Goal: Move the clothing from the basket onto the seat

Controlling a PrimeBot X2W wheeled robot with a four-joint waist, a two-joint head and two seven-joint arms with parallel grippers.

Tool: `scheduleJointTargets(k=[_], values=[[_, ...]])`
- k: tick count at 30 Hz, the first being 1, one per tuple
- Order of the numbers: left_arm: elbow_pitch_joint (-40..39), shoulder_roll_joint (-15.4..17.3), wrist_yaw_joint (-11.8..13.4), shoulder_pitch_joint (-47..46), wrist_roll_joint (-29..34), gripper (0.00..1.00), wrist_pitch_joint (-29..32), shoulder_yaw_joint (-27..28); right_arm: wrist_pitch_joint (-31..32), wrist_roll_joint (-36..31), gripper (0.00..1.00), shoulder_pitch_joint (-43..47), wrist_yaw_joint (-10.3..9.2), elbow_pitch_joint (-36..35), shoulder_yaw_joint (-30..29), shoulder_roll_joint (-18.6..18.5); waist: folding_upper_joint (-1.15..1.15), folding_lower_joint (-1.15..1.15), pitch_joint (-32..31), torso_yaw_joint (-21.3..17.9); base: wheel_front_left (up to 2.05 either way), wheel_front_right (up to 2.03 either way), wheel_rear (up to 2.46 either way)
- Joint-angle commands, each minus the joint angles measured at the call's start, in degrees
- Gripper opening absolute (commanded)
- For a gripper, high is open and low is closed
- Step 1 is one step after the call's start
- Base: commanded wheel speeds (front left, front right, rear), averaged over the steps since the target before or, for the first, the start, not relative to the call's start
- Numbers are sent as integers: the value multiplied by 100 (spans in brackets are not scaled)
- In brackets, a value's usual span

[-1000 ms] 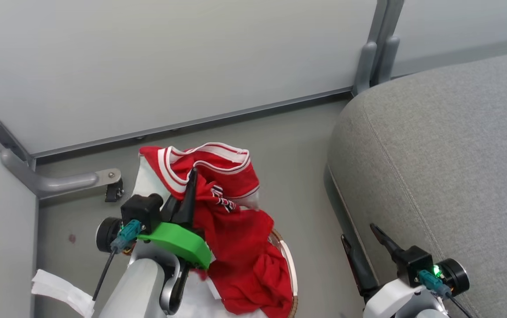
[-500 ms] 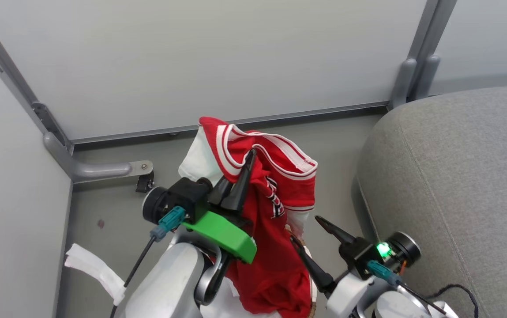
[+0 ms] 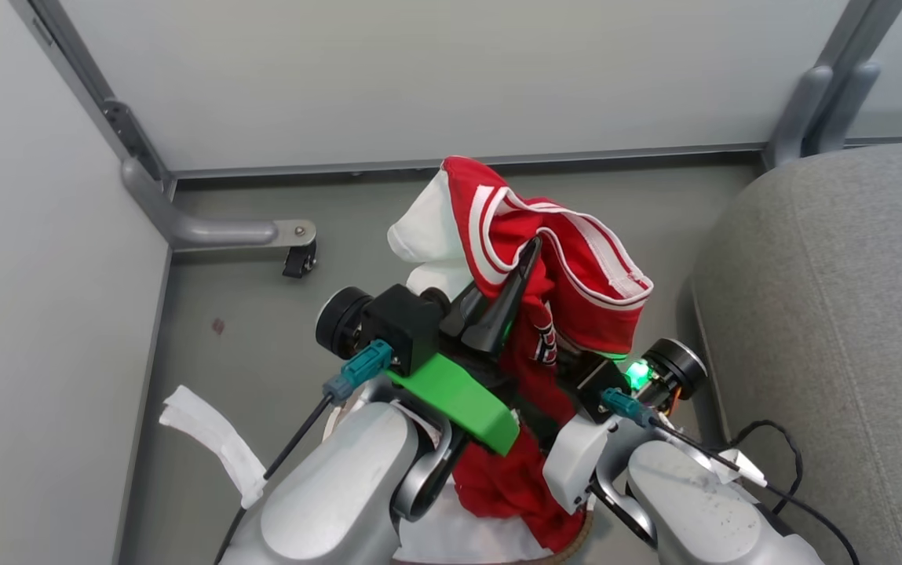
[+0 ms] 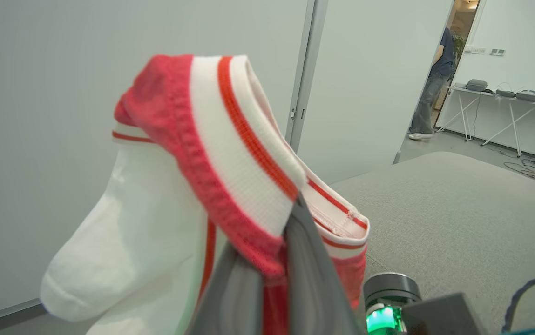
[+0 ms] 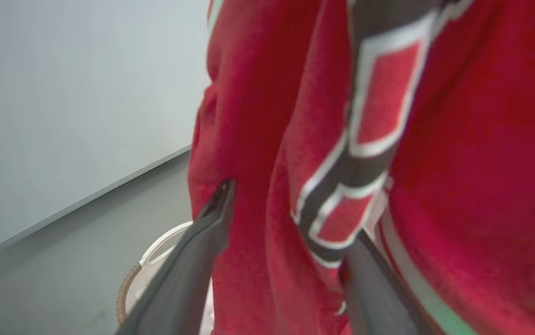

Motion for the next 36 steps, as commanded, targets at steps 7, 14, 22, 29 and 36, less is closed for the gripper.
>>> scheduleJointTargets(k=[7,14,22,29,36], values=[[61,14,205,-85,187,100,-7,328,-10,485,0,223,-4,-268,-290,-15,0,0,168,30,0,0,0],[460,34,233,476,549,100,-6,1144,-10,602,0,930,-5,-1162,-837,0,0,0,-53,-741,0,0,0],[579,66,40,1201,967,100,-6,1960,-11,841,0,1585,-5,-1958,-1420,-8,0,0,-148,-2177,0,0,0],[520,23,-104,1504,1214,100,-6,2244,-11,708,0,1812,-5,-2279,-1713,-7,0,0,-113,-3332,0,0,0],[485,25,-193,1356,1213,100,-6,2021,-11,570,0,1758,-5,-2583,-2122,-44,0,0,151,-3733,0,0,0]])
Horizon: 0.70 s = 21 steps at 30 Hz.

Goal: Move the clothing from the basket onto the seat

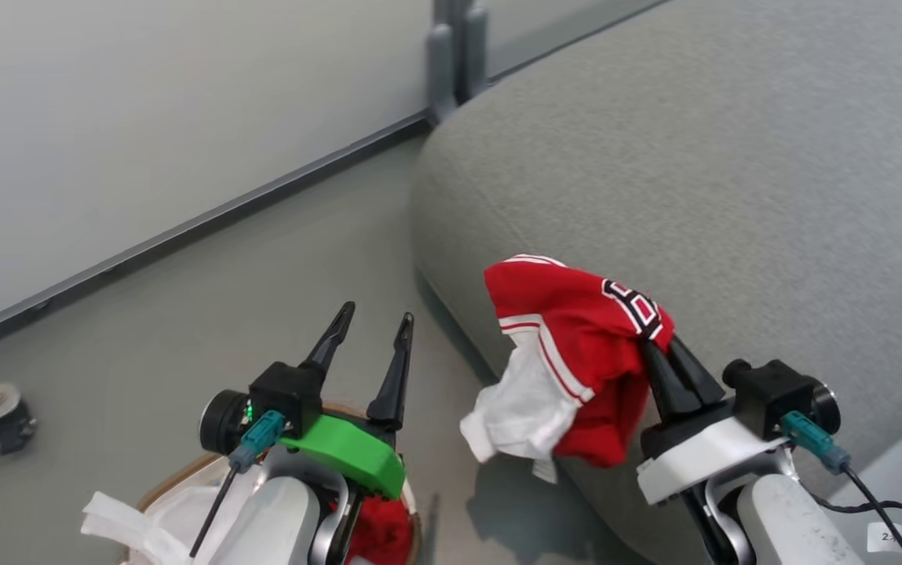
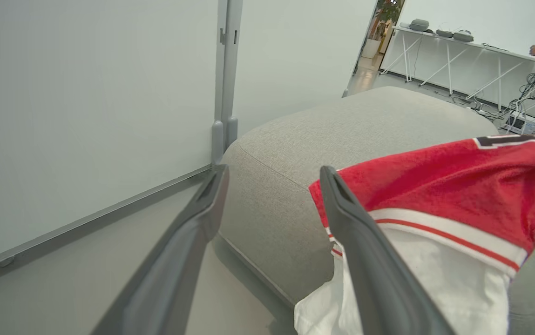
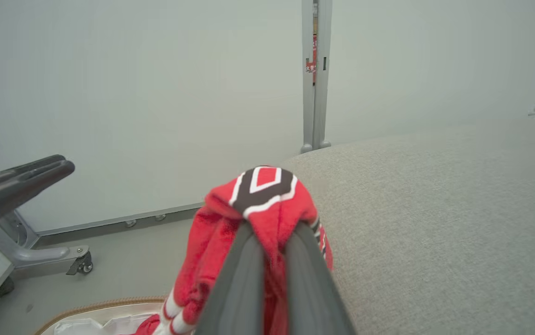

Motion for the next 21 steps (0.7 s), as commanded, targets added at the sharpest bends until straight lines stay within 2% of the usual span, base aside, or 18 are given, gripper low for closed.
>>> scheduleJointTargets(k=[1,7,13,21], values=[[-10,34,-28,-122,60,100,-5,-29,-13,-67,0,-46,-6,-72,-39,-10,0,0,183,-618,0,0,0],[-30,38,-97,-237,306,100,-5,-172,-13,-201,0,-535,-6,-206,-167,-309,0,0,487,-637,0,0,0],[-88,45,-139,-472,570,100,-5,-330,-13,-386,0,-1724,-7,-229,-377,-1077,0,0,1096,-460,0,0,0],[-121,307,-154,-1020,608,100,-5,-803,-12,-647,0,-3830,-6,142,-690,-2026,0,0,2085,-44,0,0,0]])
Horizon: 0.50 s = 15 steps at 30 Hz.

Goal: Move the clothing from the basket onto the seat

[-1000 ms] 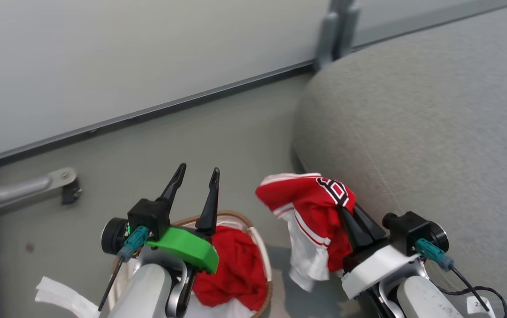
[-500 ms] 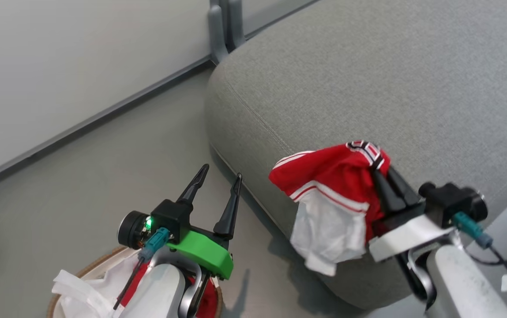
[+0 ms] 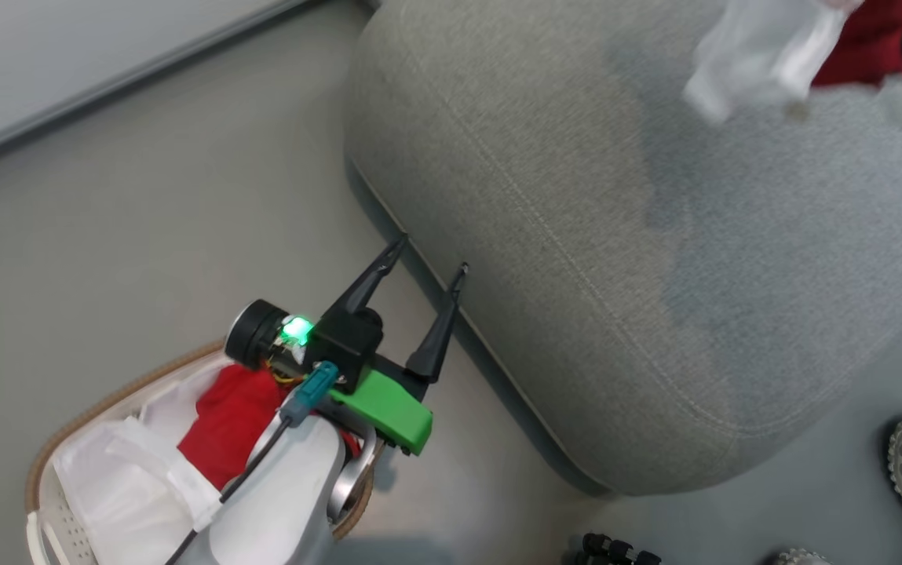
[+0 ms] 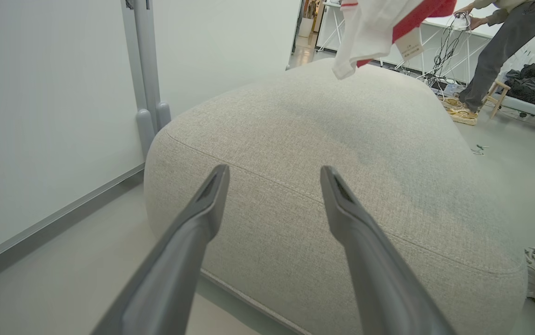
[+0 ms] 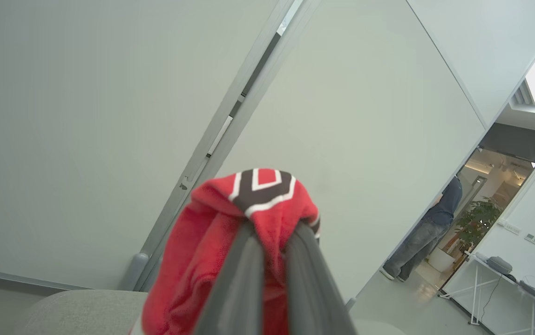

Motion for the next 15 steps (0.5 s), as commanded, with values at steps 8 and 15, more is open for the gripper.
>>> scheduleJointTargets(k=[8,15], values=[[42,275,-25,-618,-89,100,-5,-604,-7,-401,0,-1118,-7,914,-328,-287,-1,0,1438,898,0,0,0],[-11,249,-25,-910,-136,100,-5,-614,-7,-801,0,-879,-7,2358,-1476,-60,-1,0,1826,1334,0,0,0]])
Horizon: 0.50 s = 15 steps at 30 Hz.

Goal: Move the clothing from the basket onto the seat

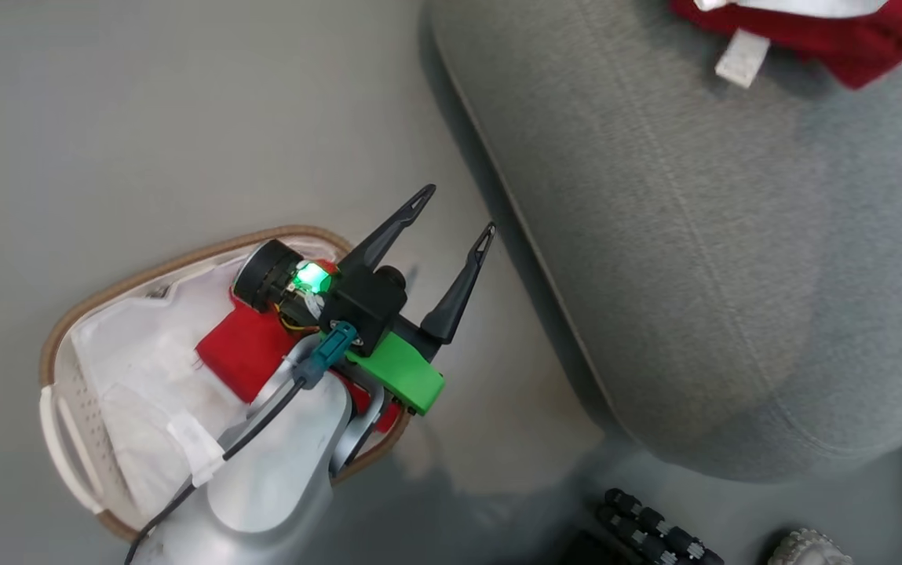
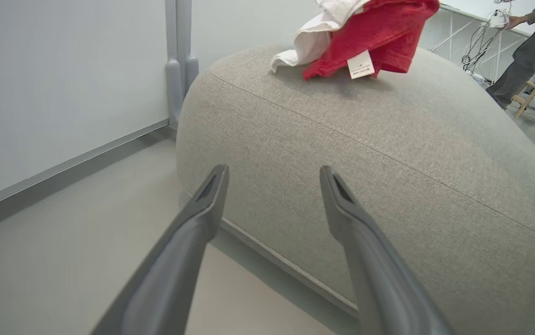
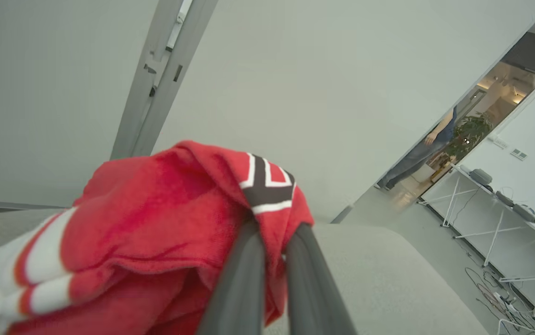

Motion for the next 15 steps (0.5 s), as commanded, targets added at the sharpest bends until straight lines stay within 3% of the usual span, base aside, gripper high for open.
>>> scheduleJointTargets(k=[1,5,6,7,8,9,15], values=[[-10,-10,-24,-147,-37,100,-5,30,-1,-94,0,247,-9,253,-255,26,0,-1,480,551,0,0,0],[6,-41,-24,-148,-56,100,-5,68,-1,-339,0,656,-8,708,-902,187,0,-1,404,670,0,0,0],[8,-50,-24,-126,-63,100,-5,85,-2,-363,9,753,-8,759,-1041,224,0,-1,367,685,0,0,0],[18,-63,-24,-87,-75,100,-5,102,-2,-387,40,899,-8,785,-1178,290,0,-1,305,699,0,0,0],[27,-73,-25,-50,-75,100,-5,112,-1,-388,85,1017,-8,769,-1270,342,0,-1,254,704,0,0,0],[37,-85,-25,-1,-84,100,-5,142,-2,-393,100,1173,-8,739,-1368,407,0,-1,176,709,0,0,0],[127,-194,-25,332,-136,100,-5,376,-1,-290,100,2262,-8,289,-1698,657,0,-1,-423,707,0,0,0]])
